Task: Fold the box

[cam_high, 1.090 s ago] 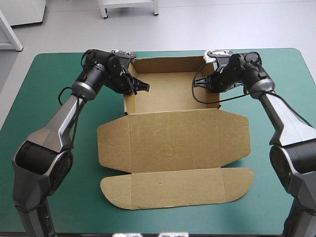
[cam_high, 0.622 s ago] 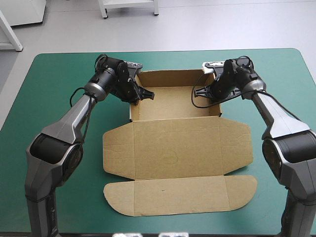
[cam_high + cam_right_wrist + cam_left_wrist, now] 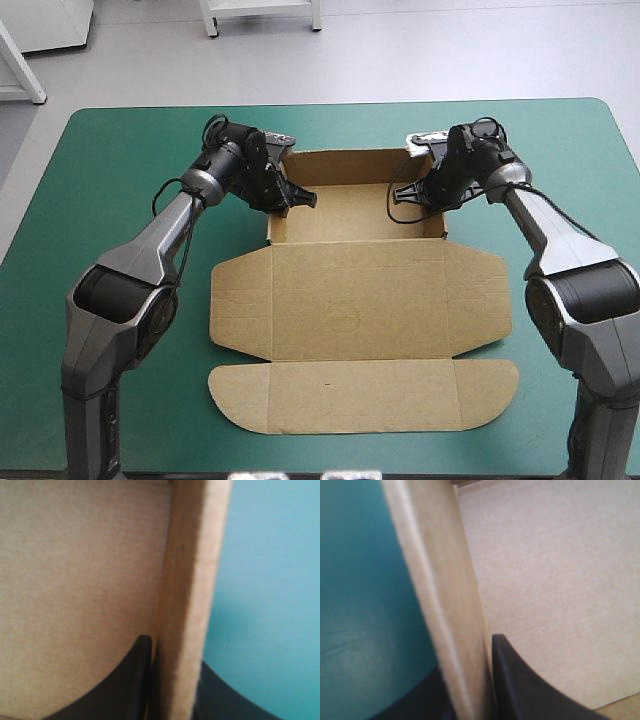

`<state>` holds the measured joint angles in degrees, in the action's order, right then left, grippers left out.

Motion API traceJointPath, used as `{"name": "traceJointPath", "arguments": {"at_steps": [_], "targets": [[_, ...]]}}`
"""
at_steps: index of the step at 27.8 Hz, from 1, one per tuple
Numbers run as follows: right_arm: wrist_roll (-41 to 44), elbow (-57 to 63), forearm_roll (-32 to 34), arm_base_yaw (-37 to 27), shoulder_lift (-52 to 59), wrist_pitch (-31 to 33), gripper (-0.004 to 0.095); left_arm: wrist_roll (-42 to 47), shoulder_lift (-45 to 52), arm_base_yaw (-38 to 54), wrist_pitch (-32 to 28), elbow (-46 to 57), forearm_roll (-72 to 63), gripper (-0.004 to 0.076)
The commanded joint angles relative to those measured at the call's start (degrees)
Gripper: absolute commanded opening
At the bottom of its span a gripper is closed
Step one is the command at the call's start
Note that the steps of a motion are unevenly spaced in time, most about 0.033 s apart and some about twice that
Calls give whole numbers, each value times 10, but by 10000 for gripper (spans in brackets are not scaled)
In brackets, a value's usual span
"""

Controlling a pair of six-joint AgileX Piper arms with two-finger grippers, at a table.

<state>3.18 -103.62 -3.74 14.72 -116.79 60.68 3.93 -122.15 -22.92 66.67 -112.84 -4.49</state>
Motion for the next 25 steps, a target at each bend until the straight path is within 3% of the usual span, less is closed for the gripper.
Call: {"name": "traceJointPath", "arguments": {"at_steps": [1, 2, 5, 14, 21, 25], "targets": [[-16, -15, 4, 3, 27, -8, 314, -19, 22, -6, -22, -12, -26, 357], [-13, -15, 4, 2, 30, -8, 378, -19, 22, -6, -14, -12, -30, 473], [-13, -15, 6, 2, 41, -9, 527, -19, 28, -6, -2, -14, -31, 643], [0, -17, 42, 2, 78, -10, 562, -19, 80, -6, -51, -14, -30, 619], [0, -17, 61, 2, 105, 13, 559, -33, 113, -6, -36, -12, -22, 619], [0, -17, 75, 2, 156, 19, 559, -54, 202, -6, -20, 4, -14, 619]]}}
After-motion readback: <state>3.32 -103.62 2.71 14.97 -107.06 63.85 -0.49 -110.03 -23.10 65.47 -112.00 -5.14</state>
